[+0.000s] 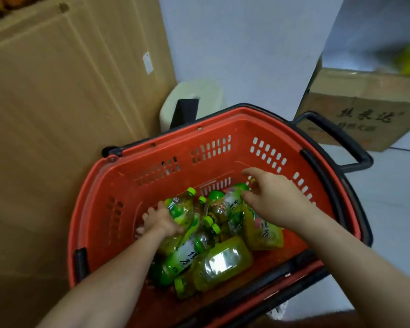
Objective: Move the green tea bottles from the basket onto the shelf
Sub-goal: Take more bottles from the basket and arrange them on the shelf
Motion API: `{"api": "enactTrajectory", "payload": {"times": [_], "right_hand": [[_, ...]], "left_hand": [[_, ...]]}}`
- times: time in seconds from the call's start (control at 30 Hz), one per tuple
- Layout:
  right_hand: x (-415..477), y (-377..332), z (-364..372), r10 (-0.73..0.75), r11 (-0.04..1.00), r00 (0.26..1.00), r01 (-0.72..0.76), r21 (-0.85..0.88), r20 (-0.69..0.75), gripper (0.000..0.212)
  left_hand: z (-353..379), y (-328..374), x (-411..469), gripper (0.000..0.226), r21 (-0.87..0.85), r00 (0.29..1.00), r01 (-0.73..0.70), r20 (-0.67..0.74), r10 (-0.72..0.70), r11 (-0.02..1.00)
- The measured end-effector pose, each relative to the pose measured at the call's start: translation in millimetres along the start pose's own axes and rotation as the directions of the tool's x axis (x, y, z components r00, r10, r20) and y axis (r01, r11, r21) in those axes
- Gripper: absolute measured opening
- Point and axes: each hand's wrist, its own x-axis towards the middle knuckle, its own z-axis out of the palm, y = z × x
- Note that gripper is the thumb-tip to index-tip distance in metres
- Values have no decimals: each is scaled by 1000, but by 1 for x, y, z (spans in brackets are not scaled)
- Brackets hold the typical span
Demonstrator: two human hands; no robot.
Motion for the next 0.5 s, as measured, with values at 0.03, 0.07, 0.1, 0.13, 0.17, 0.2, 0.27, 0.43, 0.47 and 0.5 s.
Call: {"api": "enactTrajectory", "payload": {"times": [0.03, 0.07, 0.1, 0.13, 0.17, 0.2, 0.27, 0.43, 0.47, 0.5], "right_hand": [[1, 3, 2, 30, 1000, 1000, -29, 5, -9, 53], [2, 6, 3, 68, 997, 998, -68, 27, -2, 61], [2, 10, 5, 122, 990, 992, -124, 73, 30, 74], [2, 13, 7, 175, 970, 982, -185, 157, 77, 89], [2, 14, 8, 210, 929, 969, -239, 284, 129, 101], [0, 12, 8, 213, 865, 965, -260, 429, 156, 110], [1, 11, 11, 211, 772, 977, -188, 607, 33, 113], [-2, 25, 2, 291, 930, 905, -191, 314, -310, 90], [-4, 29, 1, 288, 937, 910, -203, 283, -300, 90], [-5, 30, 0, 290, 940, 912, -213, 267, -290, 91]], "left_hand": [[-4, 6, -3, 109, -85, 1000, -17, -7, 16, 996], [-8, 13, -9, 109, -189, 998, -66, -20, 64, 980], [-11, 22, -20, 109, -298, 988, -151, -53, 142, 943], [-15, 33, -34, 110, -401, 965, -264, -104, 242, 877], [-17, 44, -49, 110, -500, 924, -378, -155, 350, 779], [-21, 56, -66, 111, -583, 873, -467, -184, 452, 665], [-22, 77, -89, 114, -695, 751, -545, -156, 642, 469], [-9, 80, -61, 70, -788, 724, -393, 54, 688, 474], [0, 74, -44, 61, -688, 822, -388, 43, 568, 613], [12, 67, -28, 62, -543, 881, -366, 58, 469, 756]]}}
